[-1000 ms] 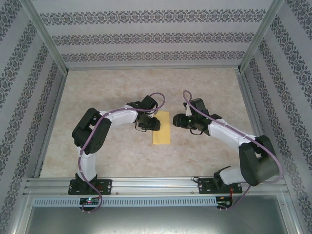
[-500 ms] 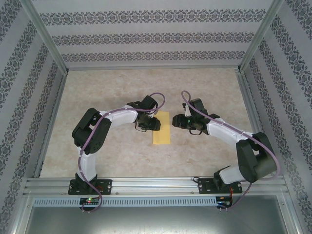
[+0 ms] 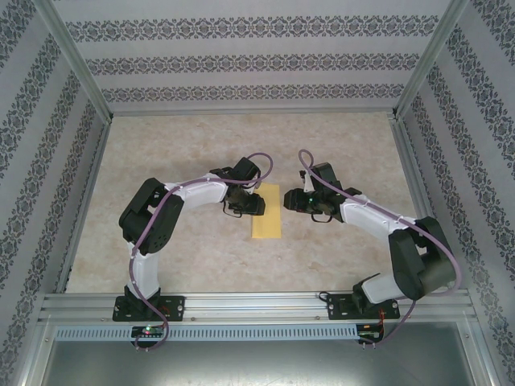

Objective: Fold a paper plane with a square sheet of paper (fold left side to right side)
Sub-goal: Hold the square sheet of paper at the center of the table.

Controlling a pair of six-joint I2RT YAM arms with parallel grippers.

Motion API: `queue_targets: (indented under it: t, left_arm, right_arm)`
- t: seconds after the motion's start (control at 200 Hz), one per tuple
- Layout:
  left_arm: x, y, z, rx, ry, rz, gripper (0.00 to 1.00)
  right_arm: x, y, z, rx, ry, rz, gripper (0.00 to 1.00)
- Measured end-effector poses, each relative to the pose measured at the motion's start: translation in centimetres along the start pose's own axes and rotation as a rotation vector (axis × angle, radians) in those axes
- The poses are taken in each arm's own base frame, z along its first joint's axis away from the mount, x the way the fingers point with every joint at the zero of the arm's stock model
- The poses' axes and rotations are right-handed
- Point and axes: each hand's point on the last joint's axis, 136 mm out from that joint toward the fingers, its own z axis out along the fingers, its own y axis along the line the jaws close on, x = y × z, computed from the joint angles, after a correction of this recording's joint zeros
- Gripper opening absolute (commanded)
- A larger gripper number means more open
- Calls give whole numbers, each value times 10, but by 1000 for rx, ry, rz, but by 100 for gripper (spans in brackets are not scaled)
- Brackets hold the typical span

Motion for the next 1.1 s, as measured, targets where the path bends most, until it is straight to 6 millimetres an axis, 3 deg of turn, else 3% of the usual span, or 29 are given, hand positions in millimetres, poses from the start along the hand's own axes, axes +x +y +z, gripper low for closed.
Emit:
queue_targets:
  t: [0.095, 0.17, 0.555, 1.099]
  left_arm:
    - [0, 0, 0, -2, -1, 0, 44]
    - [0, 0, 0, -3, -1, 1, 44]
    - [0, 0, 0, -8, -4, 4, 45]
    - [-1, -1, -1, -10, -7, 6, 46]
  right_arm:
    - [5, 4, 10, -23, 31, 11, 7]
    - [10, 5, 19, -31, 59, 16, 0]
    - [26, 10, 53, -39, 152, 17, 0]
    - [33, 1, 61, 12, 216, 19, 0]
